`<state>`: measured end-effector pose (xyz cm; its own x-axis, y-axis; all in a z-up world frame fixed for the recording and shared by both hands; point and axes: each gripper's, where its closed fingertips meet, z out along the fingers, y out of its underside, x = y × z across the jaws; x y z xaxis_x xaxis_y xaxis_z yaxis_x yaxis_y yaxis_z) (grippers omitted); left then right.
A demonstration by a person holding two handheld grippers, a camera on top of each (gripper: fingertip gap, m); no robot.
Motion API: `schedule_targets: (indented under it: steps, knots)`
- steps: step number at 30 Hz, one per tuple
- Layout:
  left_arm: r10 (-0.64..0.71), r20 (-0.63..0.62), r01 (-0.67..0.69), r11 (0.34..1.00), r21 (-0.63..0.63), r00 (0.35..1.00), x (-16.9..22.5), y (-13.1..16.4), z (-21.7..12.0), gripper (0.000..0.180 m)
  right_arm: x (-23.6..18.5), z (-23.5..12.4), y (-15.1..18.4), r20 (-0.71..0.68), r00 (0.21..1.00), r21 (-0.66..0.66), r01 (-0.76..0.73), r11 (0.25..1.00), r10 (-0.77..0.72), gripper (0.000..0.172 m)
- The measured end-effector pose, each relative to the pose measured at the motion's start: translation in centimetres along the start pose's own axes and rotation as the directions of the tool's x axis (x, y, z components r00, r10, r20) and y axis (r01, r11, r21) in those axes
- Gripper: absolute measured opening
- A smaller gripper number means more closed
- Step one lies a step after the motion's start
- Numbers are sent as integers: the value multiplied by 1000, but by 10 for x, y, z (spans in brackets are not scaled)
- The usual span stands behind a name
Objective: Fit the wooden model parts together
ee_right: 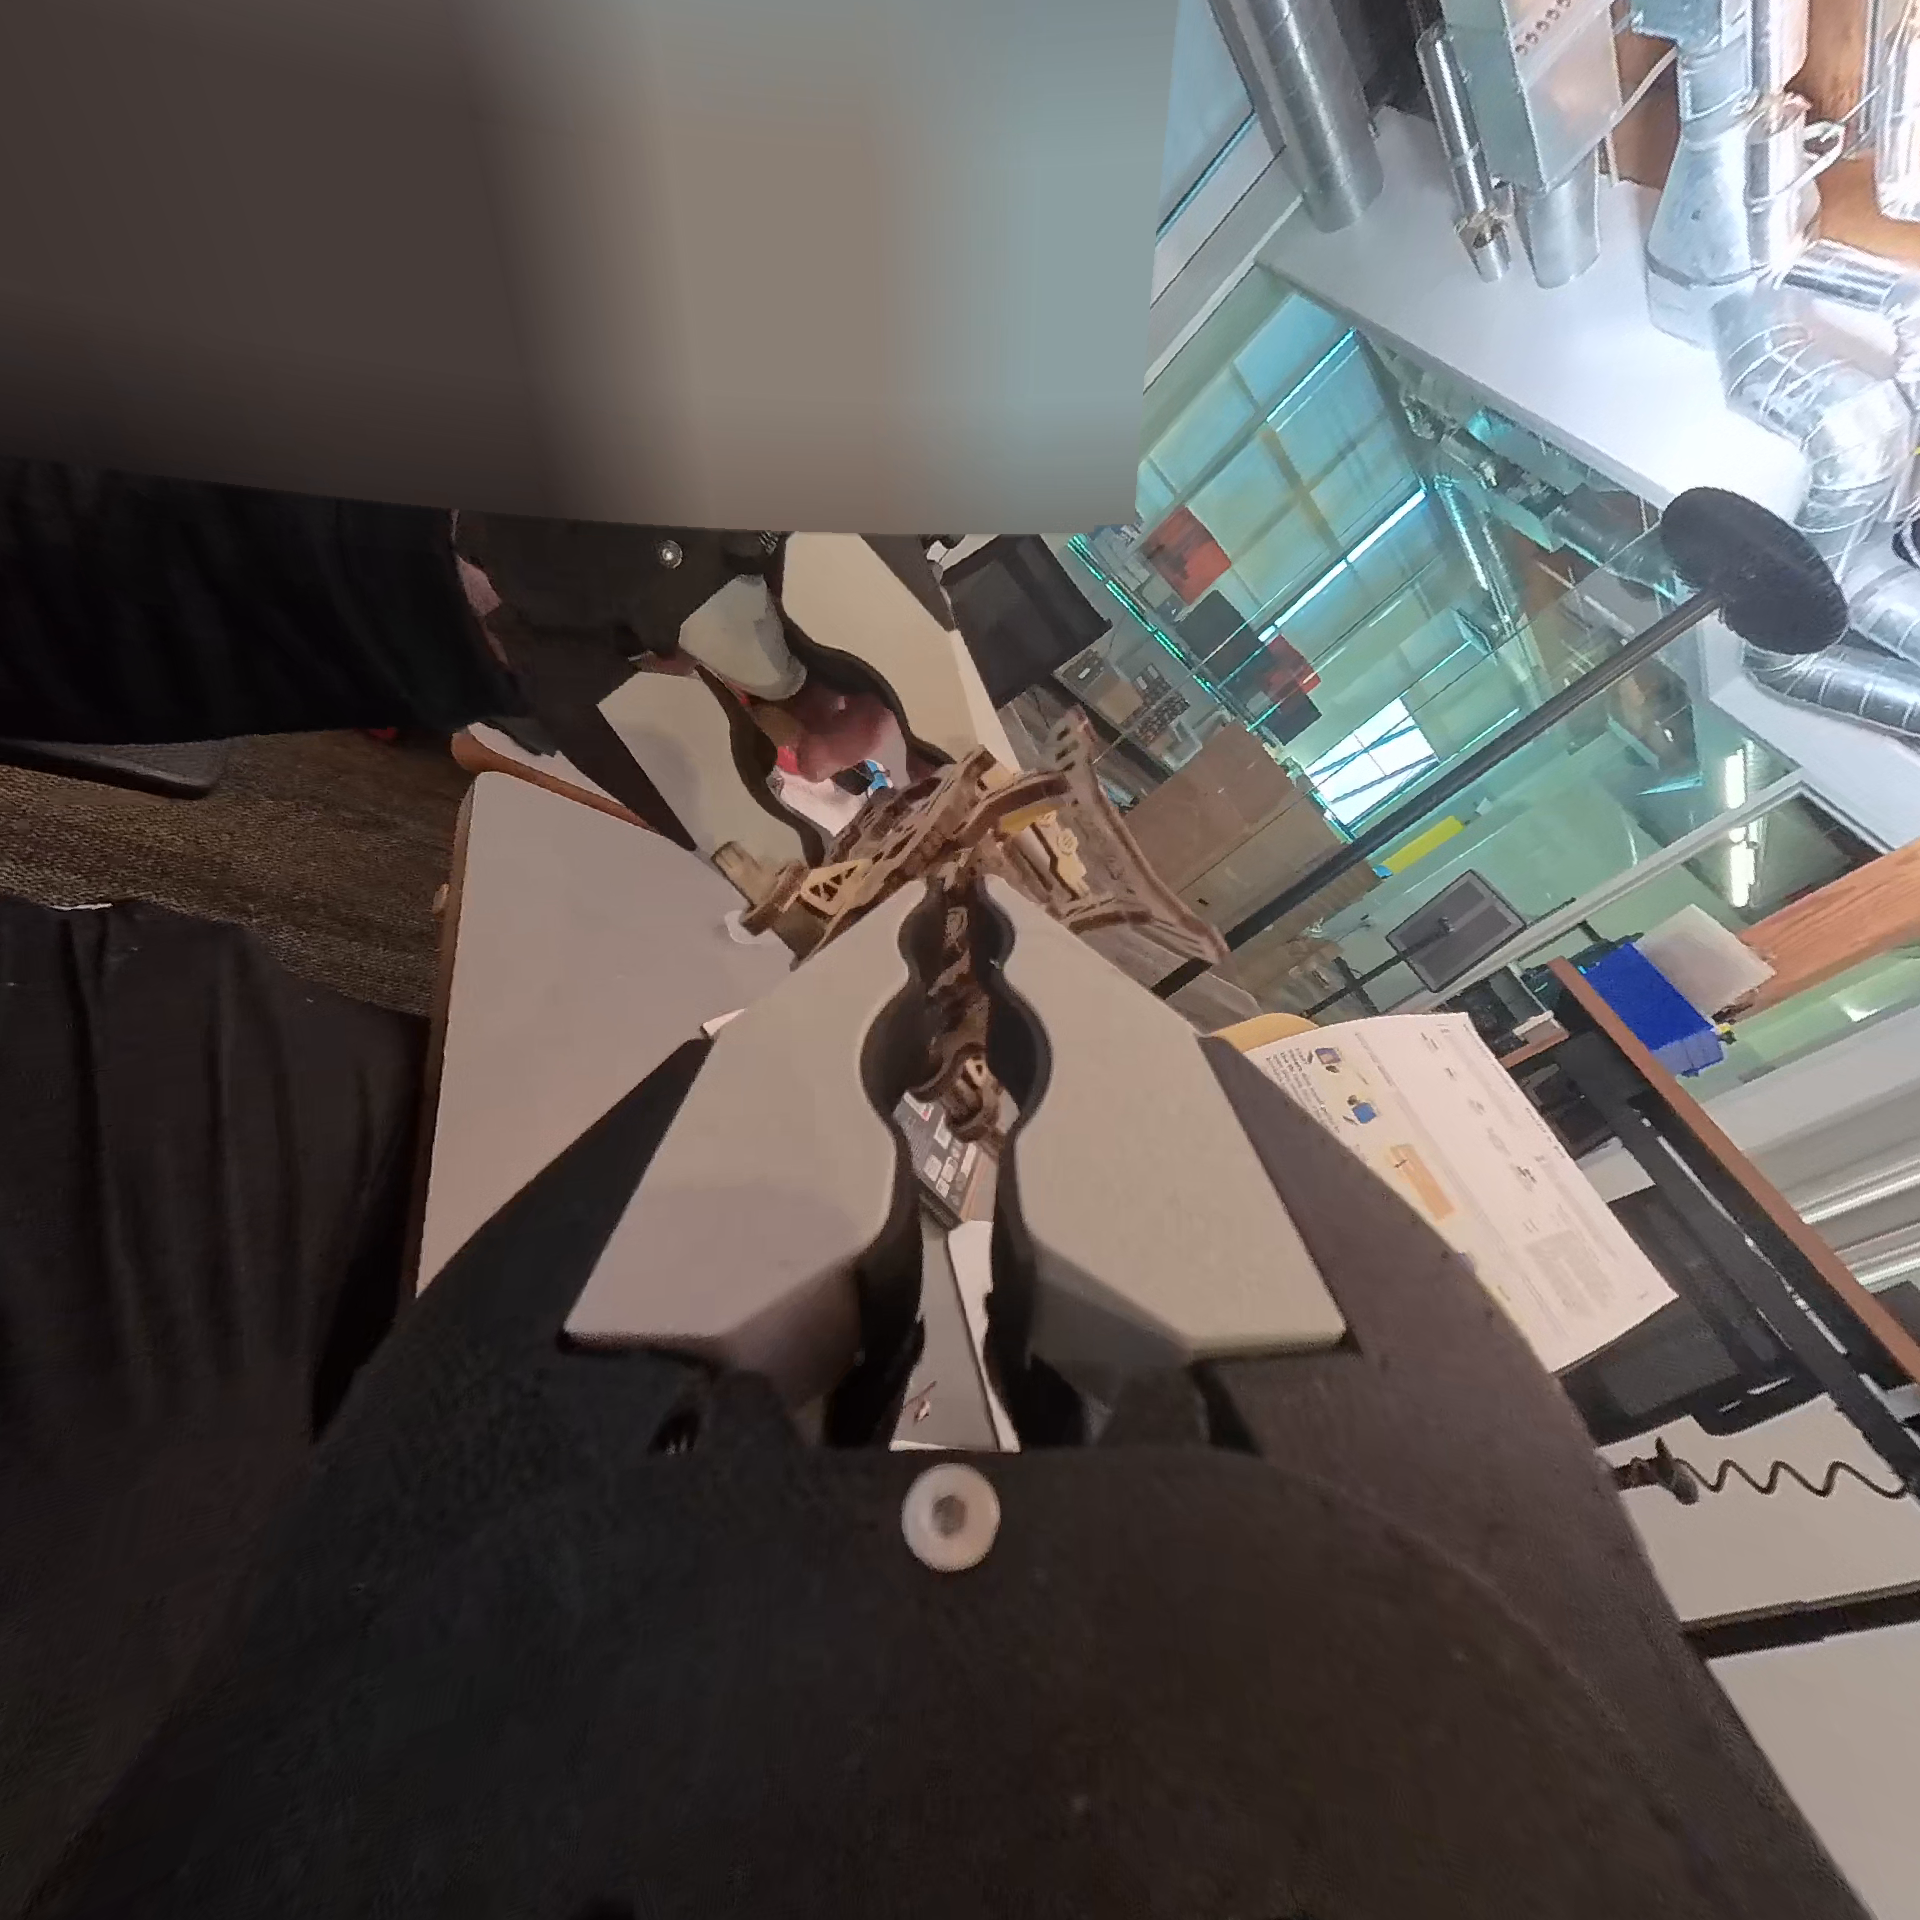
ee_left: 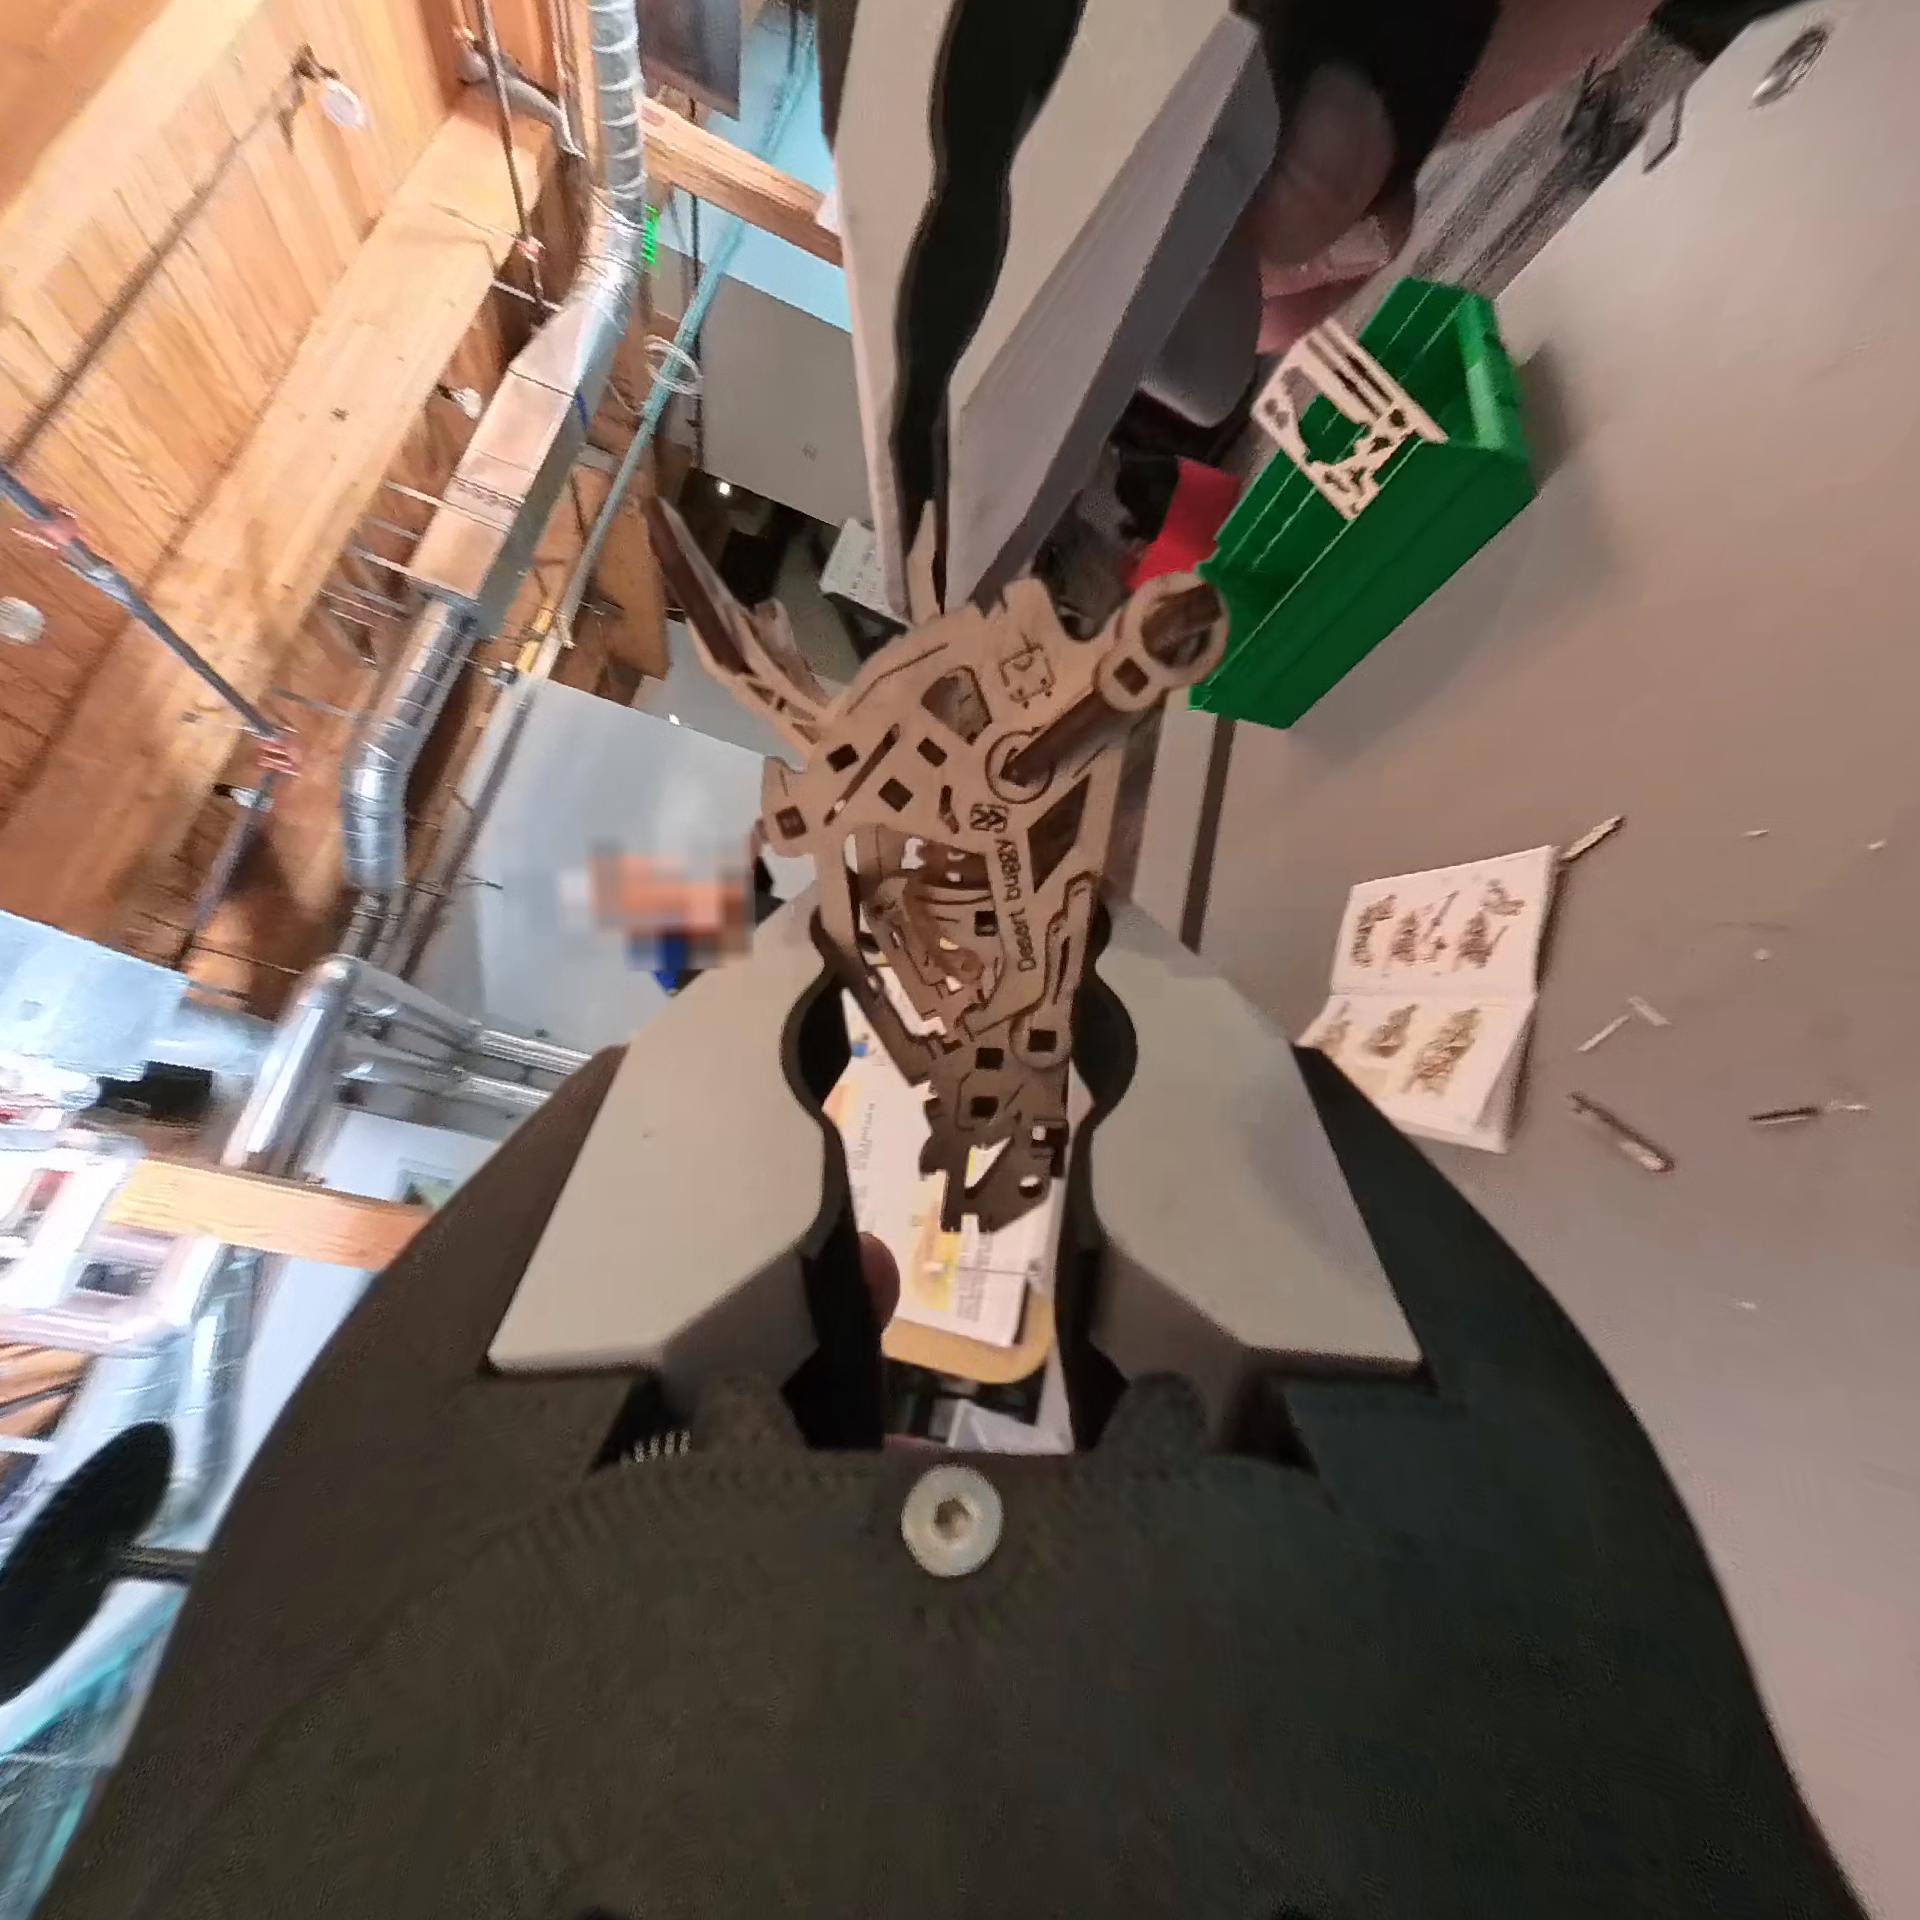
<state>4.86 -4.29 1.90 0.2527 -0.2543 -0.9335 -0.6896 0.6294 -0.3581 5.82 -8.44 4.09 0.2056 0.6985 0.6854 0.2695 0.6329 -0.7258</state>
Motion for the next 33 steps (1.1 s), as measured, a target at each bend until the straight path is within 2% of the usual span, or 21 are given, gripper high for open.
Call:
schedule_targets:
  steps: [4, 10, 13, 15, 18, 22, 27, 30, 33]
  knots:
    - [29, 31, -31, 999, 45, 999, -2, -3, -1, 38, -3, -1, -3, -26, 994, -2, 104, 995, -104, 0]
    - [-101, -15, 101, 965, 241, 995, -2, -13, -7, 38, -10, -4, -22, -92, 955, -1, 281, 960, -280, 3]
    - [-96, -6, 93, 938, 335, 995, -3, -24, -14, 38, -19, -6, -34, -97, 933, 32, 351, 936, -346, 5]
    - [-74, 20, 62, 933, 354, 997, -4, -28, -16, 38, -19, -8, -38, -109, 925, 26, 369, 929, -364, 6]
    - [-70, 87, 31, 923, 383, 994, -12, -35, -20, 38, -10, -13, -40, -120, 952, 33, 288, 957, -283, 18]
    - [47, 241, -119, 948, 294, 969, -23, -33, -20, 38, 4, -13, -35, -90, 996, 45, 25, 999, -21, 48]
    - [121, 306, -198, 952, 232, 944, -27, -34, -20, 38, 4, -7, -35, -25, 982, 62, -183, 981, 185, 65]
    - [159, 337, -228, 957, 177, 928, -29, -31, -17, 37, 2, -2, -30, -1, 968, 40, -252, 967, 253, 78]
    - [156, 348, -220, 963, 153, 924, -32, -29, -16, 37, 5, -4, -27, -1, 957, 33, -289, 957, 289, 77]
